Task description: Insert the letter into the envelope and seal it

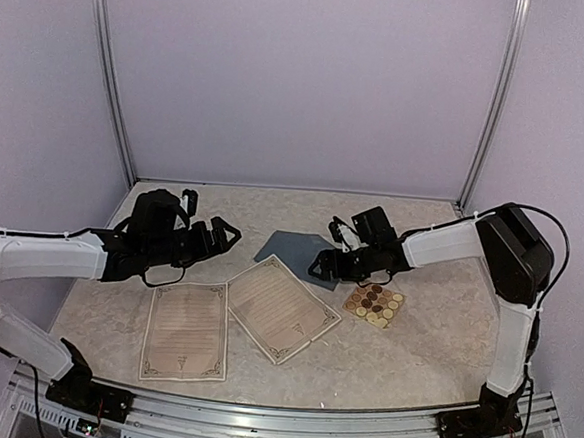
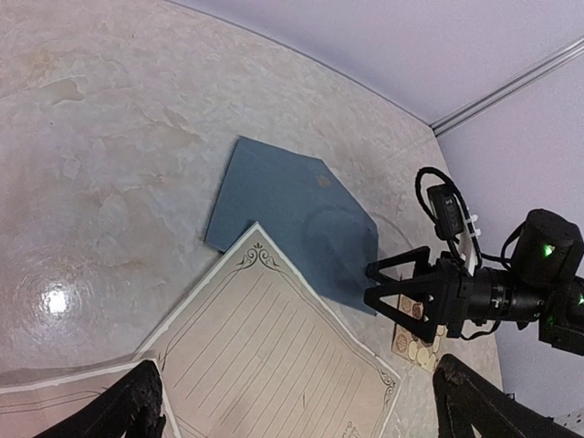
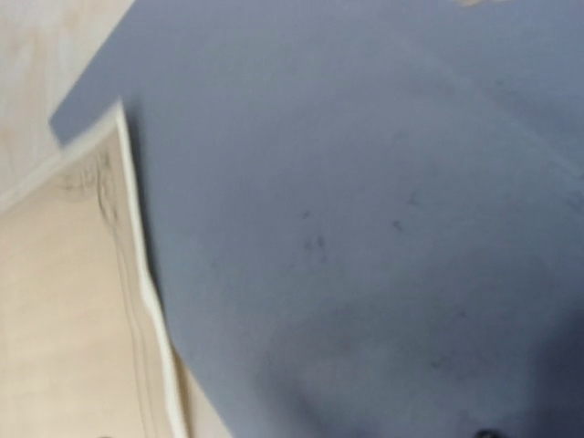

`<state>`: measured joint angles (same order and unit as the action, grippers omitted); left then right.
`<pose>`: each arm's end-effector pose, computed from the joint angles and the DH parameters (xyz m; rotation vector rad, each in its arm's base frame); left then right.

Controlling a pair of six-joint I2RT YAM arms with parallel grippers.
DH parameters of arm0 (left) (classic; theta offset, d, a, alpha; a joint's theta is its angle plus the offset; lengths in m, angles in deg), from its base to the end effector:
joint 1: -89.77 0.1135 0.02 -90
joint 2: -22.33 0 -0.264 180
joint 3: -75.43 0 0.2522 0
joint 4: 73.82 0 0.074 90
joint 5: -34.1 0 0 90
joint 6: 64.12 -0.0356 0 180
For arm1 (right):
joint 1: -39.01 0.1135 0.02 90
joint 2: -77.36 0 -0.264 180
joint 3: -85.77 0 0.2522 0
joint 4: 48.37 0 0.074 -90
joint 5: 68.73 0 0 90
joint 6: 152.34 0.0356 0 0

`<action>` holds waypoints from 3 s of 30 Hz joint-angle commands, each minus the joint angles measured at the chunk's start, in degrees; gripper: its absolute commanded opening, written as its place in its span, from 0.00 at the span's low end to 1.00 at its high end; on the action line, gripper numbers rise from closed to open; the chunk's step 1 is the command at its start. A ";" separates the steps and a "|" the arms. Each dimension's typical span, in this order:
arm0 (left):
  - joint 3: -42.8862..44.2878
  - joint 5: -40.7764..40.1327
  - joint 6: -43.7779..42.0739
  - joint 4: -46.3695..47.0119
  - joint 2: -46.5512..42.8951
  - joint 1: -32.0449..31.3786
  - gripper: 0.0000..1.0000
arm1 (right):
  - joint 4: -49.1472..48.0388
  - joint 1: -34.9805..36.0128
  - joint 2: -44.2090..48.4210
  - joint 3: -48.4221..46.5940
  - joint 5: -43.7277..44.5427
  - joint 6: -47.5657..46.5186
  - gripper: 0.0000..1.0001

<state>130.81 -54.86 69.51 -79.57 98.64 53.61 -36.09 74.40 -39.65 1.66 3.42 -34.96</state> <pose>0.2346 -0.1722 0.2307 -0.1284 2.1517 -0.8675 0.3423 0.2566 0.1352 -0.3349 2.4733 0.8688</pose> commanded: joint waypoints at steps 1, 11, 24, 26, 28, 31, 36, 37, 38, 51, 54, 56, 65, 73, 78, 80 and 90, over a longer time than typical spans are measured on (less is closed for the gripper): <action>2.16 1.08 -0.71 2.41 4.35 -0.79 0.98 | 6.63 0.41 6.92 6.21 1.75 1.72 0.81; 19.31 4.00 -6.59 1.67 22.52 -3.58 0.96 | 13.39 -5.38 19.20 8.50 2.84 0.31 0.84; 39.01 6.60 -12.44 -2.71 42.15 -3.66 0.95 | 11.58 -13.53 7.40 1.97 -4.66 1.68 0.79; 39.83 7.05 -12.29 -3.06 44.34 -3.59 0.95 | 11.59 -13.81 5.40 0.51 -5.83 2.24 0.77; 39.94 7.54 -12.13 -2.85 45.84 -3.49 0.95 | 11.46 -13.82 3.74 -0.53 -6.68 3.06 0.76; 39.57 7.65 -12.04 -2.63 47.16 -3.48 0.95 | 10.60 -13.87 1.90 -1.39 -7.65 4.87 0.74; 38.64 8.19 -11.86 -1.50 48.97 -3.23 0.96 | 8.42 -13.84 -0.71 -1.56 -9.63 8.53 0.69; 38.55 8.20 -11.83 -1.46 49.36 -3.17 0.96 | 7.66 -13.89 -0.92 -1.26 -9.92 9.31 0.69; 38.28 8.19 -11.82 -1.36 49.50 -3.11 0.96 | 6.87 -13.87 -1.08 -0.95 -10.09 10.05 0.69; 34.16 8.21 -9.55 1.55 49.28 -2.77 0.96 | -5.35 -13.86 -2.11 4.10 -13.49 20.72 0.63; 33.75 8.28 -9.46 1.78 49.12 -2.77 0.96 | -8.25 -13.78 -1.99 4.94 -14.49 22.65 0.62; 33.55 8.26 -9.37 1.96 48.94 -2.84 0.96 | -10.60 -13.86 -2.37 5.16 -15.78 24.14 0.61; 32.92 8.31 -8.59 2.53 48.27 -2.95 0.96 | -16.74 -13.78 -2.30 5.90 -17.92 26.68 0.30; 33.23 8.52 -8.49 2.91 46.95 -3.28 0.96 | -20.73 -13.78 -0.11 6.91 -18.36 26.40 0.00; 31.30 4.68 -8.89 2.81 41.67 -3.35 0.96 | -17.87 -13.78 4.94 7.10 -15.12 20.33 0.00; 29.44 2.54 -9.32 2.57 37.59 -3.17 0.97 | -13.01 -13.88 8.56 6.37 -11.20 15.57 0.00; 16.74 -2.52 -9.71 -3.34 14.18 -0.74 0.98 | 18.49 -13.95 21.88 -4.26 18.94 -6.71 0.00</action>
<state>152.08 -54.01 60.05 -78.79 118.20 51.77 -32.90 60.55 -21.31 1.82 5.98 -30.37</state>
